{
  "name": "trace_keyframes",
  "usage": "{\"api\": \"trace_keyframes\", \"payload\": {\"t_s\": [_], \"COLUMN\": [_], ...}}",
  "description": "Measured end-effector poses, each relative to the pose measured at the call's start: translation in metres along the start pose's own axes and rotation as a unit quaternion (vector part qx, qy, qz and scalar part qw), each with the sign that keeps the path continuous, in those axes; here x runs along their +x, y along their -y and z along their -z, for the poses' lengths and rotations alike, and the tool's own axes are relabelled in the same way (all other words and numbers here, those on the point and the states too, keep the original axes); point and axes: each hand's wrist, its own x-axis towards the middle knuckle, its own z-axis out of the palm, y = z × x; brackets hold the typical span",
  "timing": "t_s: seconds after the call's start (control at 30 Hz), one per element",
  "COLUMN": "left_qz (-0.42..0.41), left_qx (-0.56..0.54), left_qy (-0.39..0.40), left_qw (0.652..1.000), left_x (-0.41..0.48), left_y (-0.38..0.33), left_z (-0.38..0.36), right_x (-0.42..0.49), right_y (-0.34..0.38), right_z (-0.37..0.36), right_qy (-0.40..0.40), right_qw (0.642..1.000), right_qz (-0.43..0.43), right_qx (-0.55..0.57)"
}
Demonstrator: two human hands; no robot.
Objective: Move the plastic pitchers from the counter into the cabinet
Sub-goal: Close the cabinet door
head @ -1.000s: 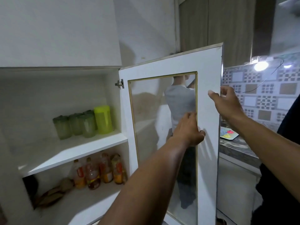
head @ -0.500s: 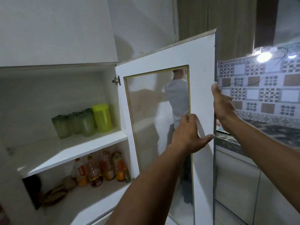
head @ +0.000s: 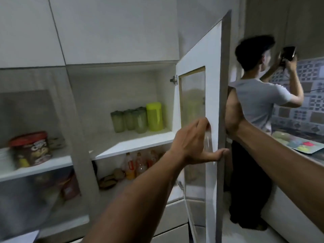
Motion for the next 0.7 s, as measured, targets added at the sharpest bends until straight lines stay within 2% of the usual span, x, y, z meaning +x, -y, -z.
{"api": "trace_keyframes", "payload": {"t_s": [0.2,0.3,0.43,0.5,0.6,0.7], "left_qz": [0.067,0.131,0.265,0.299,0.303,0.255], "left_qx": [0.043,0.106,0.19,0.246,0.324,0.411], "left_qy": [-0.03,-0.014,-0.043,-0.074,-0.105,-0.065], "left_qw": [0.996,0.986,0.944,0.919,0.89,0.873], "left_x": [-0.066,-0.09,-0.118,-0.13,-0.145,-0.156], "left_y": [0.052,0.084,0.13,0.155,0.198,0.244], "left_z": [0.073,0.105,0.127,0.128,0.126,0.127], "right_x": [-0.007,-0.005,0.012,0.026,0.048,0.07], "right_y": [-0.006,-0.017,-0.036,-0.052,-0.078,-0.107], "right_z": [-0.121,-0.168,-0.217,-0.238,-0.267,-0.293], "right_qy": [0.0,0.035,0.111,0.147,0.171,0.193], "right_qw": [0.988,0.979,0.951,0.927,0.887,0.86], "right_qz": [0.099,0.099,0.122,0.14,0.169,0.199], "right_qx": [-0.116,-0.175,-0.26,-0.315,-0.394,-0.428]}}
